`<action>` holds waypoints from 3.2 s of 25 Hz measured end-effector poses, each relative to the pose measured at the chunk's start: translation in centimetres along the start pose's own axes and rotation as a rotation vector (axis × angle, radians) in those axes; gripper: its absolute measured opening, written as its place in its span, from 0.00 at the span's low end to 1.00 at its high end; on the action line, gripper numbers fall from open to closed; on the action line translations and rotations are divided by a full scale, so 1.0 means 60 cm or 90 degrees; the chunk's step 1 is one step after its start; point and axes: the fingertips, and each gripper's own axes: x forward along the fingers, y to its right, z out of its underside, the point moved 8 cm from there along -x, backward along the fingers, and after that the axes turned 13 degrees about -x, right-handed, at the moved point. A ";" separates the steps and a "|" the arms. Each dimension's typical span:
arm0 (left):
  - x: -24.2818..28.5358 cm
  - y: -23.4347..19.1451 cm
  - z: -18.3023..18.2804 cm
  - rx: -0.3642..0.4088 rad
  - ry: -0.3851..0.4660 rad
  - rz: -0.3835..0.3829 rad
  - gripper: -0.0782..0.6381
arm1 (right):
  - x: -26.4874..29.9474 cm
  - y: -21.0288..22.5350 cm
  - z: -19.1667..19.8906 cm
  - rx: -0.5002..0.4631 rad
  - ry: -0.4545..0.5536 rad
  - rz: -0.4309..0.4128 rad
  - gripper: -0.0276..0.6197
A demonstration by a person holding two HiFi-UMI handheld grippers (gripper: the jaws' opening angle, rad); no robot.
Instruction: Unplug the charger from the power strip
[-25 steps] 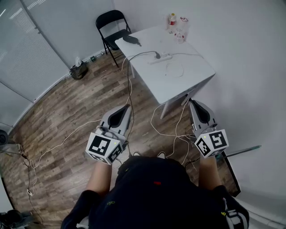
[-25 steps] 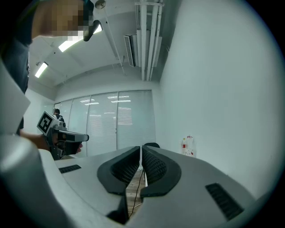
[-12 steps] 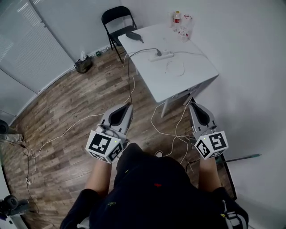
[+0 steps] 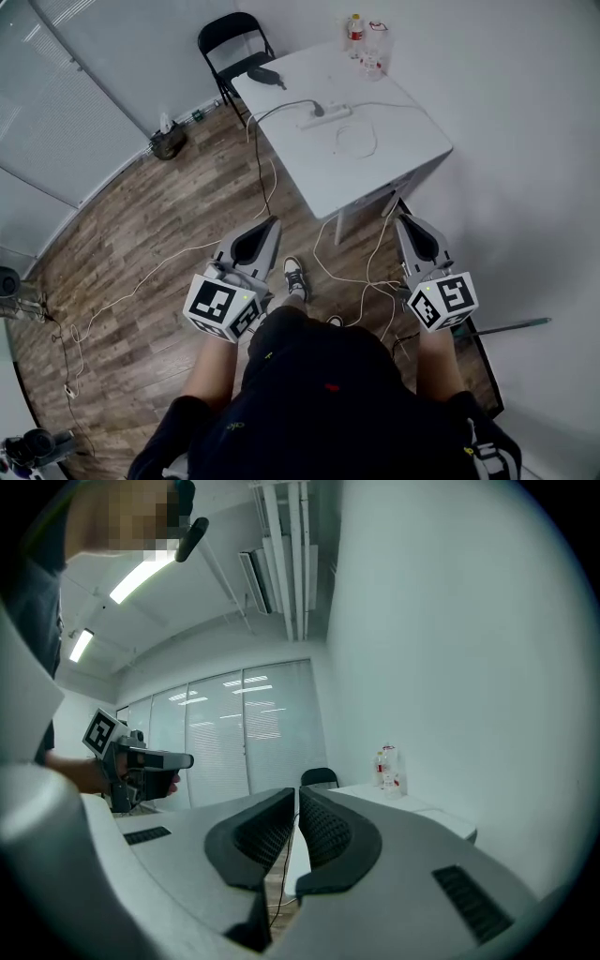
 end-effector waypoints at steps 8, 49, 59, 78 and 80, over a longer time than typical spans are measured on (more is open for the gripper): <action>0.091 -0.049 -0.011 0.034 -0.010 0.028 0.14 | 0.059 0.049 0.024 0.009 -0.028 0.025 0.09; 0.645 -0.561 0.055 -0.050 -0.146 0.006 0.14 | 0.777 0.247 0.226 -0.016 -0.176 -0.022 0.24; 0.753 -0.606 0.181 -0.075 -0.244 0.027 0.14 | 0.868 0.247 0.371 -0.066 -0.316 -0.014 0.36; 0.769 -0.624 0.223 -0.124 -0.285 0.020 0.14 | 0.879 0.255 0.374 -0.031 -0.273 0.009 0.30; 0.769 -0.625 0.217 -0.122 -0.291 0.008 0.14 | 0.872 0.265 0.341 -0.029 -0.234 0.023 0.30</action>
